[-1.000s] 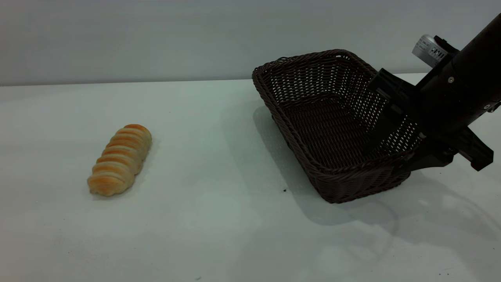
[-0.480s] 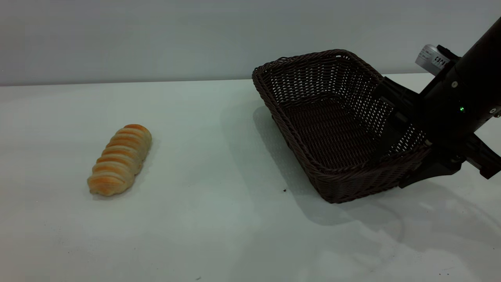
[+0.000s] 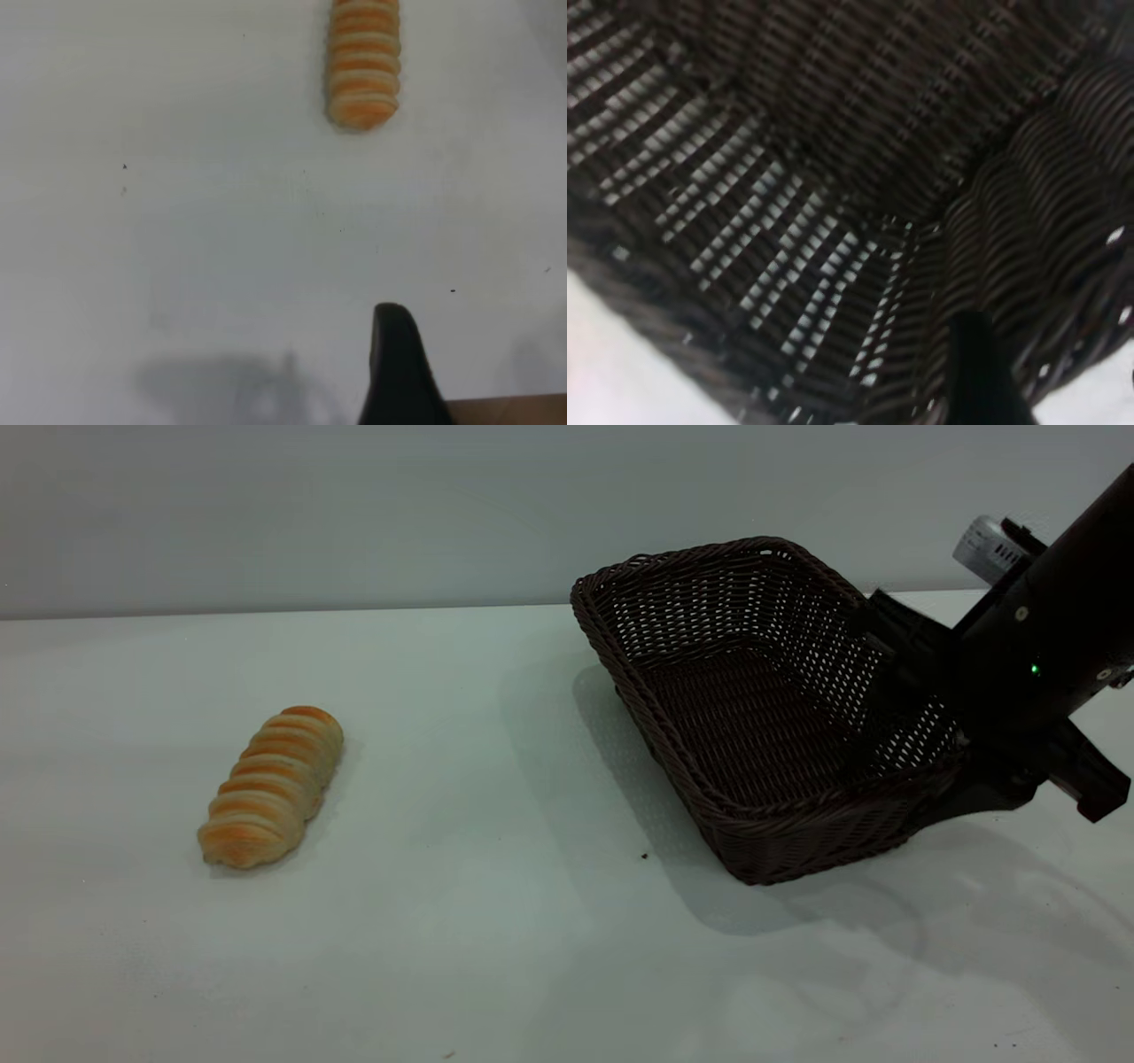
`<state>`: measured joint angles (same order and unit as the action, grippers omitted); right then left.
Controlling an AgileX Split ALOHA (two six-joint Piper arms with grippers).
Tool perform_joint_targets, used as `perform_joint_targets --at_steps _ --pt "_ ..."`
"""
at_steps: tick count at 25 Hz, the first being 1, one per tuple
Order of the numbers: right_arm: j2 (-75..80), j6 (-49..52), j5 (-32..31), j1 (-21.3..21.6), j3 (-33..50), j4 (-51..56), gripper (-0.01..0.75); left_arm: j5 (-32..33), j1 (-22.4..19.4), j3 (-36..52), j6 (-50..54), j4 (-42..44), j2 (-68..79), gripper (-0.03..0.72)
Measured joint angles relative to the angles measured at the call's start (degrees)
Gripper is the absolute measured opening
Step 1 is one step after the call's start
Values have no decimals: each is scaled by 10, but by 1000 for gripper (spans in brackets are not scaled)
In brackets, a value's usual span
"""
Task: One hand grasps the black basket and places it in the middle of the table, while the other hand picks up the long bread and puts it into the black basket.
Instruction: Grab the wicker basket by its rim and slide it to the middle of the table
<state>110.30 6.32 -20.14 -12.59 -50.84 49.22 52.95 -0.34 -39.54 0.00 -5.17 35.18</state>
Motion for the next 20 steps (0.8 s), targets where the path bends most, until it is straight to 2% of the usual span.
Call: perform_joint_targets --at_steps 9,11,15,17,18,20 --pt "76 5 104 0 -4 36 427 14 0 0 0 0 0 485" --pt "83 4 120 0 -5 37 408 16 0 0 0 0 0 485" --pt "80 -12 123 0 -5 45 249 19 0 0 0 0 0 485" --pt "72 -41 123 1 -6 47 121 19 0 0 0 0 0 485" --pt "67 -57 121 1 -6 43 93 19 0 0 0 0 0 485" --pt "60 -91 107 -1 -5 31 94 20 0 0 0 0 0 485"
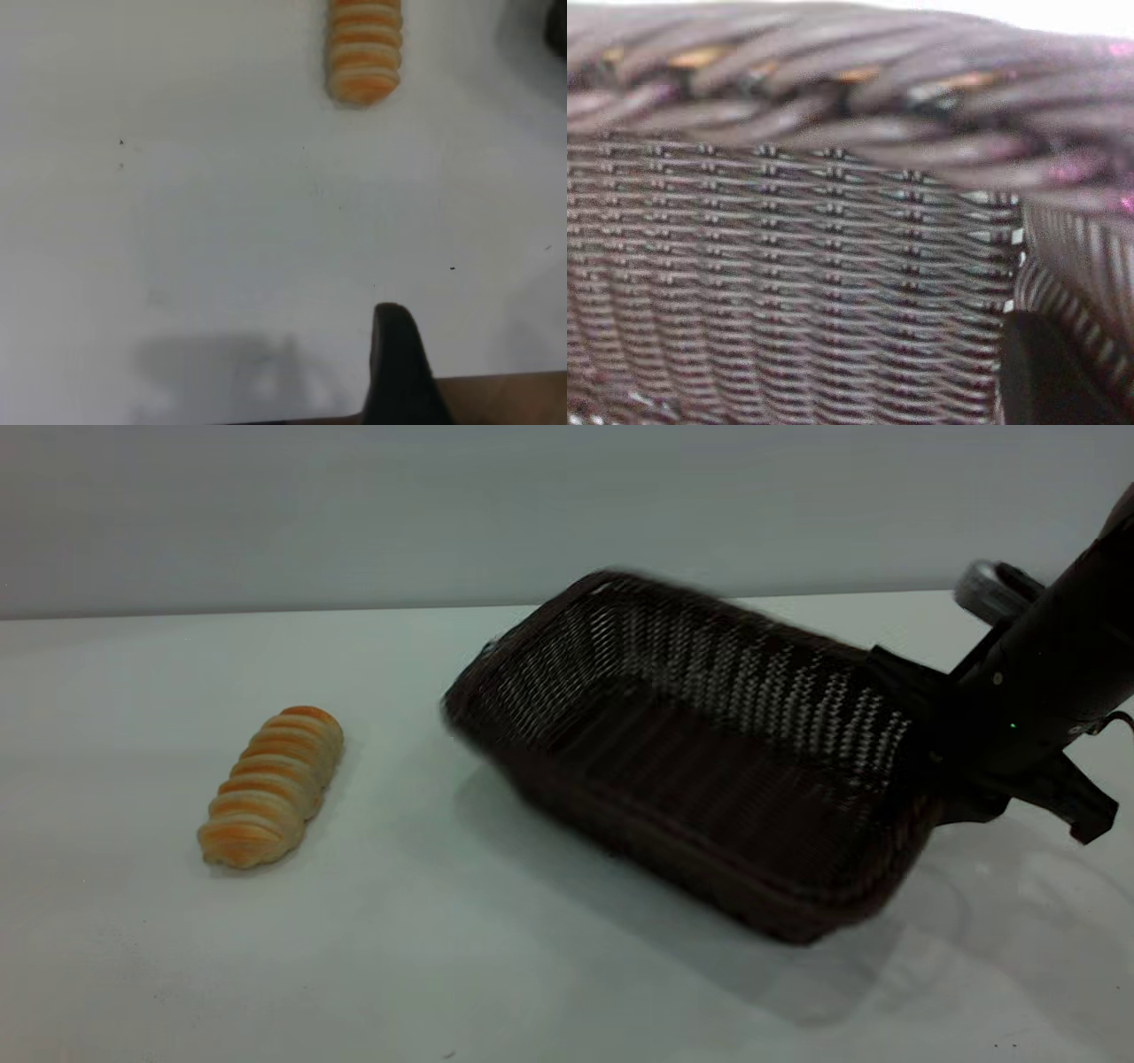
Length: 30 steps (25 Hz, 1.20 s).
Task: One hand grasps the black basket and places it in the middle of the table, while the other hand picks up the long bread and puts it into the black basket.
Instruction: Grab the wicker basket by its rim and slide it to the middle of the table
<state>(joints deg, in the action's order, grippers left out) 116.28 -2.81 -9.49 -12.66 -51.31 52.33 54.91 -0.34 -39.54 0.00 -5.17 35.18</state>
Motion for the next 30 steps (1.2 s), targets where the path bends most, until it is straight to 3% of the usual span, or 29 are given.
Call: perform_joint_targets --at_steps 6,14,19,30 --pt "-19 -87 -26 1 -19 -12 94 5 0 0 0 0 0 485" --pt "50 -137 -199 1 -169 -51 94 10 0 0 0 0 0 485" --pt "110 -137 -270 0 -254 -73 94 17 0 0 0 0 0 485" --pt "139 -107 -299 -23 -310 -172 107 25 0 0 0 0 0 485"
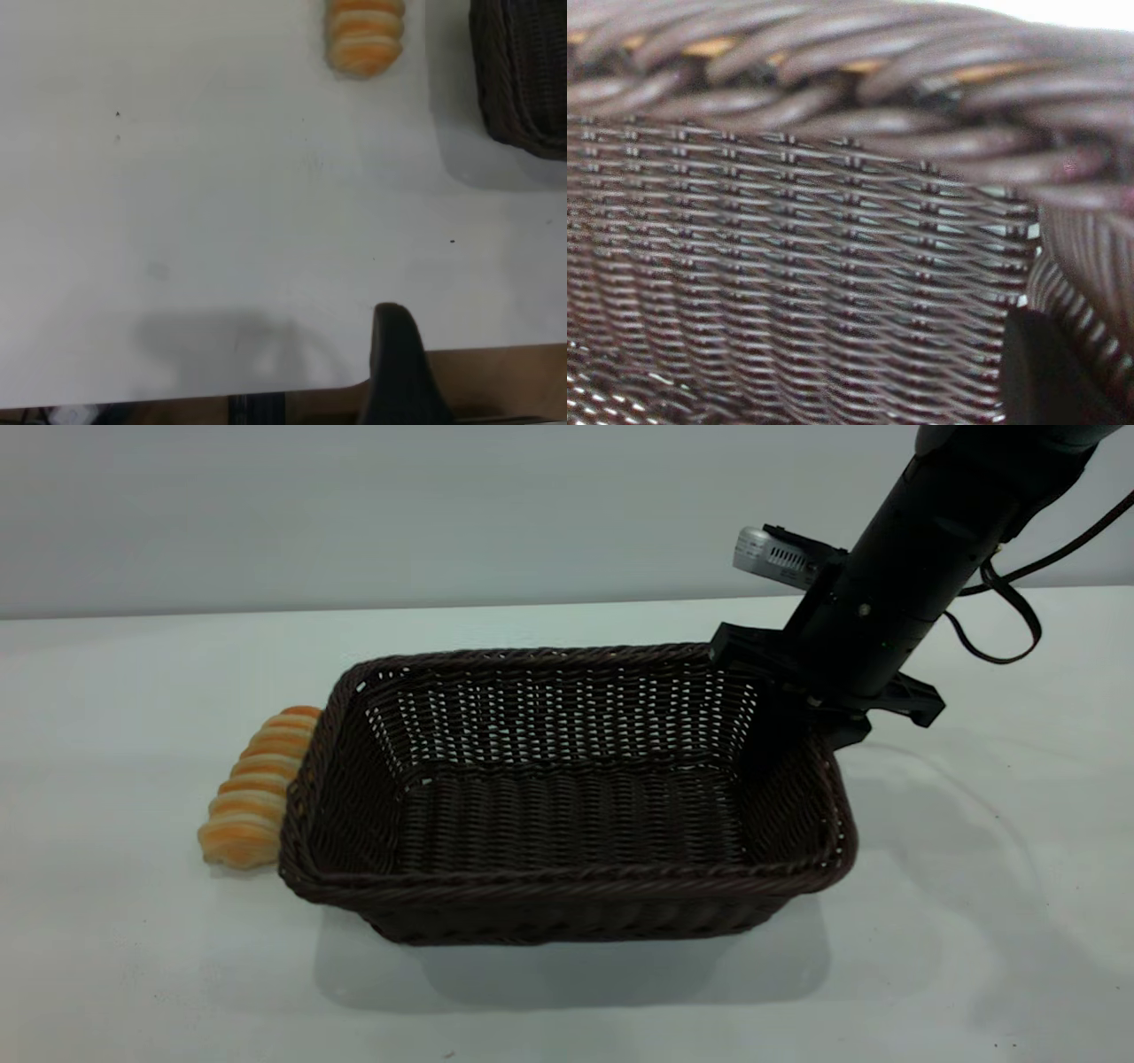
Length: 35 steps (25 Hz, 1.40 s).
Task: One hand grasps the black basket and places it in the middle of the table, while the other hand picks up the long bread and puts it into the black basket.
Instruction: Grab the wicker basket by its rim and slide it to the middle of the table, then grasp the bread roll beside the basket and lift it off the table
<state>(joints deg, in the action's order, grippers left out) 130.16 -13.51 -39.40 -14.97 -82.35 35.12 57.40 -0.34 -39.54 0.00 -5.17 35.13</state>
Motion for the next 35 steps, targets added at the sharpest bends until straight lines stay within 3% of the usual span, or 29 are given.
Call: perform_joint_targets --at_steps 4,11,14,23,27,35 --pt "0 0 -8 0 0 -3 168 1 0 0 0 0 0 485" --pt "-2 -10 -30 13 -1 -3 437 1 0 0 0 0 0 485" --pt "-17 -10 -59 43 -1 -1 503 3 0 0 0 0 0 485" --pt "-102 -93 -190 130 -1 46 527 7 0 0 0 0 0 485" --pt "-140 -87 -240 145 -1 -68 527 8 0 0 0 0 2 485" --pt "-255 48 -292 147 8 -286 527 -16 0 0 -11 0 84 485"
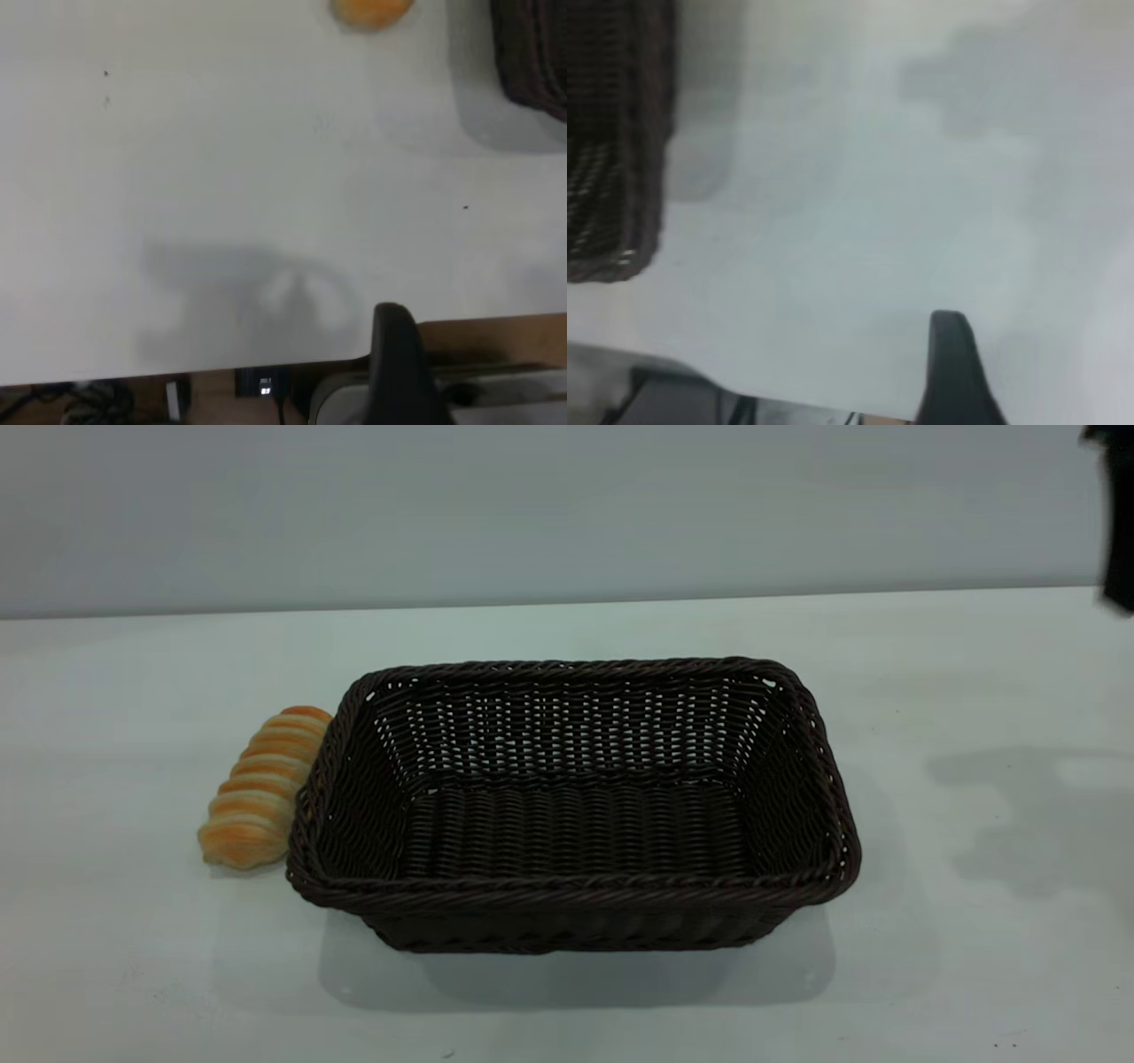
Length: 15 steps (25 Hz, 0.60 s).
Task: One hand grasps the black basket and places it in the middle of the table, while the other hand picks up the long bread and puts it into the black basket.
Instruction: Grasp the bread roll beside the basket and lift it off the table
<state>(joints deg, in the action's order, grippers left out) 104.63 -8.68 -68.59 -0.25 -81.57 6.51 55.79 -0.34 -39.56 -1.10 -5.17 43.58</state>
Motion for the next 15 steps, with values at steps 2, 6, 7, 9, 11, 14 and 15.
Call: perform_joint_targets --at_steps 2,6,7,9,11,14,15 --pt "-40 9 -3 0 23 -15 527 -20 0 -1 -4 -1 39 485" --pt "-119 10 -9 0 78 -18 527 -65 0 -1 -24 -7 127 485" --pt "-138 10 -10 -3 88 -18 527 -77 0 -2 -33 -15 148 485" --pt "-173 11 -11 -11 109 -17 527 -111 0 -5 -60 -34 199 485" --pt "-207 11 -14 -25 122 -17 527 -140 0 -16 -85 -54 249 485" --pt "-243 12 -15 -51 127 -16 527 -180 0 -55 -120 -78 330 485" --pt "-252 12 -15 -60 127 -15 527 -191 0 -68 -134 -86 361 485"
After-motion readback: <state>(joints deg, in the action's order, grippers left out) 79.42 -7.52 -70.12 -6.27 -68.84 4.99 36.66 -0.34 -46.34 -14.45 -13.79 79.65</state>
